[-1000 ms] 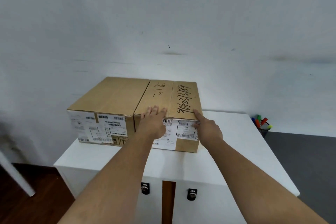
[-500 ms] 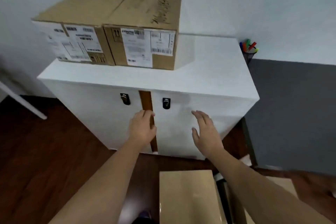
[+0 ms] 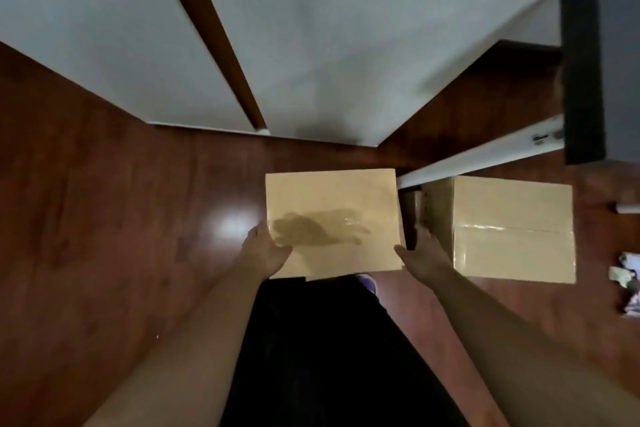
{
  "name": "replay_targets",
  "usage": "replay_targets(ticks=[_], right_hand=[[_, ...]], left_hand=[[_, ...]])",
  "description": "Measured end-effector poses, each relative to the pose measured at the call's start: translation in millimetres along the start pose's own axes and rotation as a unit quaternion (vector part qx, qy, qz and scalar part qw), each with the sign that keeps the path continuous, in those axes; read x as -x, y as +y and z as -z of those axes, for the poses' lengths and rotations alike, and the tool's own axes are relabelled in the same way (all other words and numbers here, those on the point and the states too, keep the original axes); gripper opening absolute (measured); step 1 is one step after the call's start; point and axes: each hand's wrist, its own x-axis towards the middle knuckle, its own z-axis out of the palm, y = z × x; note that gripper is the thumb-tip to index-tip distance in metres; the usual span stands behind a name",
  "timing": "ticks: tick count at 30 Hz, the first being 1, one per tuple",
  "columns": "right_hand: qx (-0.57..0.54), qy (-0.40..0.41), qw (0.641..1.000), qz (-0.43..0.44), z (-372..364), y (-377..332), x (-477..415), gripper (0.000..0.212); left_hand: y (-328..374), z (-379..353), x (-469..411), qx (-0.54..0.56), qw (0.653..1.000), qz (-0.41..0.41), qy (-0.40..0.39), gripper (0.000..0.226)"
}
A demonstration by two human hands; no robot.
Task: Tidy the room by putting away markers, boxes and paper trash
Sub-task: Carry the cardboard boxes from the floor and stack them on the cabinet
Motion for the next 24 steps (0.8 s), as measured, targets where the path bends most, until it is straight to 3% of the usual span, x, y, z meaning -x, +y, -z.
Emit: replay_targets(ticks=[6,11,15,22,24], right_hand=[[-0.034,-0.029,0.996,-0.083,-45,38,-78,0.082],[-0.173,-0.045,0.979,-0.1,-69,32,-106,0.058],[-0.147,-0.025,0.984,-0.096,-58,21,-81,0.061],[-0.065,-0.004,0.997,-0.049,15,-50,11,0.047],[-0.038,0.006,0.999,-0.027,44,-75,43,0.044]], left_hand=[[-28,-39,-74,0.103,0.991,0.08,-0.018,0.071],[-36,-58,-105,0.253,0.958,0.131,-0.014,0.051],[-32,-34,-83,0.298,0.949,0.103,0.013,0.054],[5,69,16,0.258,0.964,0.059,0.028,0.043],[19,101,52,0.248,0.966,0.057,0.037,0.051]])
